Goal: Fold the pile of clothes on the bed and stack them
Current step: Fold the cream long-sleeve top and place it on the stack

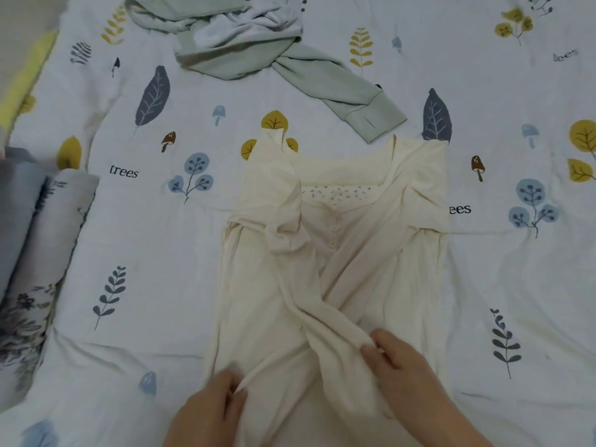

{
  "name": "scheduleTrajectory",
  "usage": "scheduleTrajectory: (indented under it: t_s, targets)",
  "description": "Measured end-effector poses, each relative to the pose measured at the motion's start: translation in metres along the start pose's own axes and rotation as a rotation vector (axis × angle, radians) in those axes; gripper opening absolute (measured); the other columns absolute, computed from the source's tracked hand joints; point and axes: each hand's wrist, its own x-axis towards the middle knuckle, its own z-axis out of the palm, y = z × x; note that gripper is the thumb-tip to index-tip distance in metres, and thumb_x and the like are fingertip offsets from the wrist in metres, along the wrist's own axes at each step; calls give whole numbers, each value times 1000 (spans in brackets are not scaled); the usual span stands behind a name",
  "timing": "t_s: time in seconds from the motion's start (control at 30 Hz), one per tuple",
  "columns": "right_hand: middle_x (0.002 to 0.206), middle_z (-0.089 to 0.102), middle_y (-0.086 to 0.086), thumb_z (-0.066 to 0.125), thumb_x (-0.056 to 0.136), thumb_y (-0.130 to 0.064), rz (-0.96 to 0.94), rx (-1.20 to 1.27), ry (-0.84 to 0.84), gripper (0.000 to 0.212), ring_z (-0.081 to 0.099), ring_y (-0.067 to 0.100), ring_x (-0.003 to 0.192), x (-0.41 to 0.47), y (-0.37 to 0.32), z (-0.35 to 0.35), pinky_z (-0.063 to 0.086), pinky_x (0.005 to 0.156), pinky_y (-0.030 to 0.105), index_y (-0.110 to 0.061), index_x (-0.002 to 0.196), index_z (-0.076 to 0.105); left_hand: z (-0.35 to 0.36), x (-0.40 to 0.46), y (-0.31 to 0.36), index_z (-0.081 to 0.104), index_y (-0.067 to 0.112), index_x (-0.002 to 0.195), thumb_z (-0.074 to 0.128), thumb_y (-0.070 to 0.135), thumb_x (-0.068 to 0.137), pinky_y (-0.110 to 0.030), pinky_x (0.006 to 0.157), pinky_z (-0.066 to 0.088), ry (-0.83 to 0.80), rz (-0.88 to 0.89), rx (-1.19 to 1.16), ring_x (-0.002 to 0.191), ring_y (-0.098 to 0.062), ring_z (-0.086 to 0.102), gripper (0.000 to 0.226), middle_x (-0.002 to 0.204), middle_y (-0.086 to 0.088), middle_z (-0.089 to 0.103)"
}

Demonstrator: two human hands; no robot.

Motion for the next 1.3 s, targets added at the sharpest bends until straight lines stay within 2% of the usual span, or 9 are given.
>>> scheduleTrajectory:
  t_s: [0.17, 0.27, 0.37, 0.47, 0.63, 0.73, 0.83, 1.03, 1.3]
  targets:
    - [88, 53, -15, 46, 89, -53, 94, -143, 106, 21, 57, 12, 93, -7, 17, -8, 37, 72, 25, -35, 98, 41, -20, 20, 28, 62, 14, 72, 49, 25, 83, -38, 53, 50, 286, 296, 101, 64, -31, 62, 21, 70, -6, 59]
    - [111, 49, -16, 55, 87, -45, 90, -323, 98, 40, 53, 10, 114, -14, 24, -5, 39, 84, 23, -39, 119, 31, -44, 64, 60, 68, 4, 89, 53, 0, 78, -38, 65, 48, 448, 461, 99, 76, -35, 60, 19, 86, -14, 63]
    - [86, 58, -17, 57, 86, -24, 111, -258, 127, 28, 60, 11, 92, -16, 27, -3, 44, 77, 23, -47, 89, 41, -75, 120, 94, 62, 6, 116, 53, -12, 70, -37, 79, 39, 491, 560, 119, 99, -38, 51, 50, 112, -20, 54]
    - [44, 44, -13, 62, 78, -8, 93, -43, 270, 36, 47, 6, 51, -23, 34, 2, 38, 53, 13, -38, 60, 52, -92, 172, 120, 49, 24, 135, 60, 4, 80, -42, 95, 35, 396, 664, 302, 121, -35, 37, 59, 136, -18, 39]
    - [46, 52, -9, 68, 78, -2, 5, 91, 286, 44, 54, 6, 53, -32, 37, 1, 41, 55, 7, -44, 72, 58, -102, 221, 142, 62, 28, 122, 58, 16, 86, -37, 98, 30, 215, 839, 699, 130, -30, 27, 38, 141, -12, 33]
    - [53, 63, -9, 75, 73, -5, 80, 207, 251, 41, 58, 0, 56, -35, 44, -1, 40, 58, 3, -43, 69, 60, -127, 229, 156, 71, 25, 88, 72, 21, 78, -30, 99, 26, 108, 826, 462, 125, -20, 32, 10, 119, 8, 48]
    - [51, 61, 4, 80, 66, -6, 183, 381, 143, 27, 52, 4, 45, -38, 52, -5, 38, 51, 6, -27, 61, 65, -168, 232, 169, 64, 35, 67, 69, 15, 82, -22, 97, 31, -173, 756, 279, 117, -8, 44, 25, 119, 13, 53]
    - [47, 46, -2, 76, 68, 4, 207, 438, 51, 31, 40, 5, 42, -37, 55, -10, 28, 46, 12, -14, 48, 61, -132, 231, 168, 53, 30, 127, 60, 3, 76, -40, 101, 32, -79, 831, 743, 124, -25, 35, 57, 136, -2, 39]
    - [49, 53, -1, 74, 74, -4, 186, 366, 89, 29, 48, 3, 48, -40, 55, -11, 36, 52, 9, -19, 53, 59, -133, 232, 174, 69, 5, 88, 58, 2, 83, -26, 83, 38, -219, 638, 262, 97, -18, 53, 12, 101, -4, 61]
